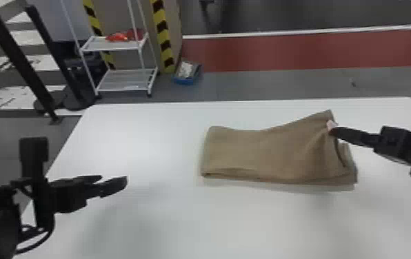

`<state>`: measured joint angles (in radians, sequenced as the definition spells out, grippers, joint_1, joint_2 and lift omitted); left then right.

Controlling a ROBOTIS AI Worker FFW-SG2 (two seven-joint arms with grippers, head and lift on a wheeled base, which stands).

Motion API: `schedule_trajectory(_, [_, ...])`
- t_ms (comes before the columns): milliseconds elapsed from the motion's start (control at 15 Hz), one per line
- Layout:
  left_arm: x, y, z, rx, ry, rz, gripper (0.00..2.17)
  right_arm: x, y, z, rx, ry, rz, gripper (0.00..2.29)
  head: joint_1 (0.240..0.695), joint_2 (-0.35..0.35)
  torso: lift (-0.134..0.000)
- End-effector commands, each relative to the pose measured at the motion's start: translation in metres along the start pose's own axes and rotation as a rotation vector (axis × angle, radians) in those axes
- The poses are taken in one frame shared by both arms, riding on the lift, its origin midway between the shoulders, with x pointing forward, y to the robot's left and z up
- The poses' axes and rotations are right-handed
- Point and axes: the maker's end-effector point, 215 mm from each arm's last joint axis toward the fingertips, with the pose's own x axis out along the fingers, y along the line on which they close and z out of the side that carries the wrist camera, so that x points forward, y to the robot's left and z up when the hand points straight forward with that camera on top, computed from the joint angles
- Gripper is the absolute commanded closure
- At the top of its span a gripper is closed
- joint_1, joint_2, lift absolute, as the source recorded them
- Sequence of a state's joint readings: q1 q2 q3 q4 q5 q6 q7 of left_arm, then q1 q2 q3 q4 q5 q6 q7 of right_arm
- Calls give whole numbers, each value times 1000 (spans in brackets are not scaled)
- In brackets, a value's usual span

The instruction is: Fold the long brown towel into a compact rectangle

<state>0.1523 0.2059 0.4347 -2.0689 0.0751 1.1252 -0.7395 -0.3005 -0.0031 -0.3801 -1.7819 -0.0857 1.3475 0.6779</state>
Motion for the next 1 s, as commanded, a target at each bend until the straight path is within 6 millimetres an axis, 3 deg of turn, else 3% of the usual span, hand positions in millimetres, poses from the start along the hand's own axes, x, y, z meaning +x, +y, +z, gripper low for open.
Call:
schedule_trajectory(0, [-2,4,-2,-3,2,8,87,-3,-11,-7,21,-1,-14,967,695,131,-123])
schedule_trajectory(133, [-1,3,-3,-3,6,6,87,-7,-26,-8,34,-6,-58,29,695,129,-123])
schedule_trajectory(533, [3,3,-6,-3,16,4,87,-14,-52,-21,-4,40,-141,43,695,99,-123])
schedule_trajectory(800, [2,4,-6,-6,15,6,87,-4,-77,-36,-71,104,-223,73,695,86,-123])
schedule_trajectory(933, [2,4,-6,-5,14,7,87,5,-81,-40,-95,127,-237,107,695,82,-123])
